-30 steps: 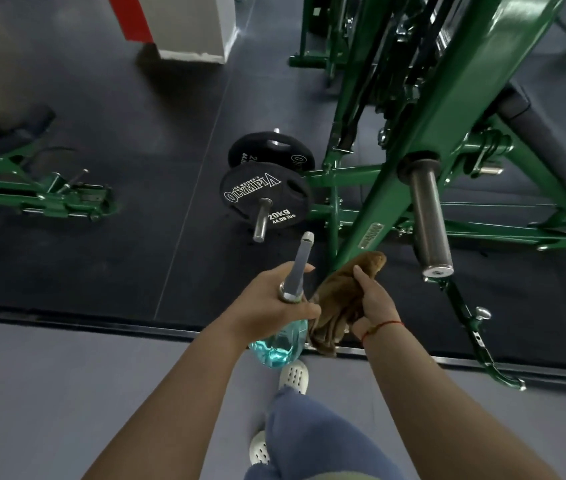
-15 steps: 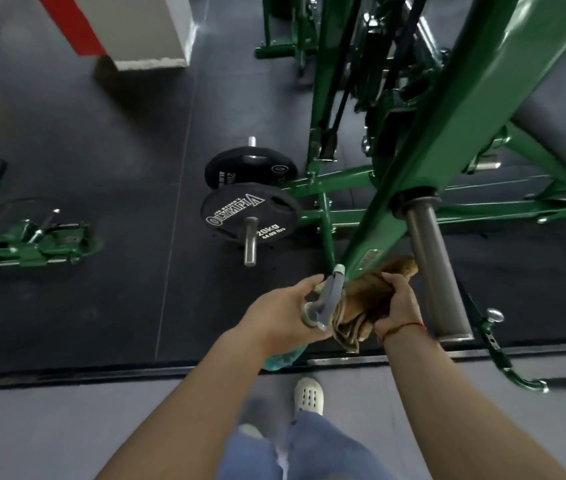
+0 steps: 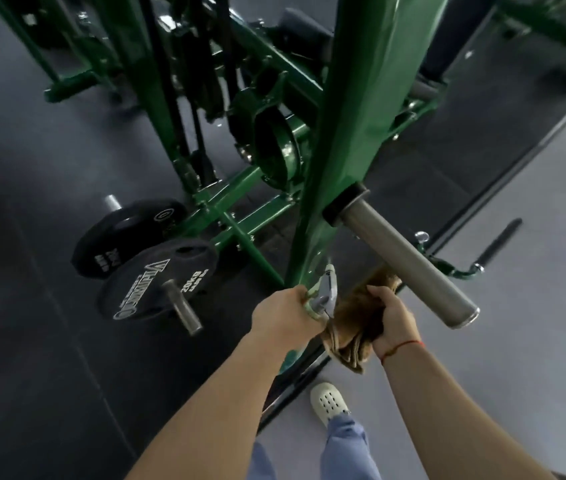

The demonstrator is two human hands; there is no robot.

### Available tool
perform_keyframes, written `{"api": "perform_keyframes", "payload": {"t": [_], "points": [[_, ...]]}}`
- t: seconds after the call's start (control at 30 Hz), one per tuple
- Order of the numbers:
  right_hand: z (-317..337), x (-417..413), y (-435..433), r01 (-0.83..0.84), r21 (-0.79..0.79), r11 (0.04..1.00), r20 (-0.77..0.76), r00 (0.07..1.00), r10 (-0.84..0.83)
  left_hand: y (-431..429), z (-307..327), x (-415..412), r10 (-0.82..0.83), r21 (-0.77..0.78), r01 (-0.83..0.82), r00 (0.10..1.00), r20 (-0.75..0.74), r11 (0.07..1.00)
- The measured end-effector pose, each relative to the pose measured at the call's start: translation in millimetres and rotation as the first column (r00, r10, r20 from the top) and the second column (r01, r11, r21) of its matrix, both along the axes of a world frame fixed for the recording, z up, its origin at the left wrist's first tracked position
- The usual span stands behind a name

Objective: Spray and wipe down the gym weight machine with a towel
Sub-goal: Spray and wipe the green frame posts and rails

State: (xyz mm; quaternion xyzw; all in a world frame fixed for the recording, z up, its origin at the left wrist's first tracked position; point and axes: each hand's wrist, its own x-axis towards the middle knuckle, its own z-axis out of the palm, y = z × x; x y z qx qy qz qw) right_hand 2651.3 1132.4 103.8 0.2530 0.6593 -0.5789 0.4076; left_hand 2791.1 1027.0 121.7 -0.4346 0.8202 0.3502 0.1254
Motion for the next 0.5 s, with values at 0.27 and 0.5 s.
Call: {"api": "perform_keyframes", "payload": {"t": [0.27,0.5], "points": [[-12,42,-1,0.183,-0.051,0.982,-0.019,0.983,-0.185,-27,-18,28,-0.147,0.023,0.146,0.988,0.049,0.989],[-11,42,9,0.148,-0.032,0.988,-0.117,0.982,-0.151,-17,-28,33,-0.192,0.002,0.193,0.977,0.09,0.981]]}}
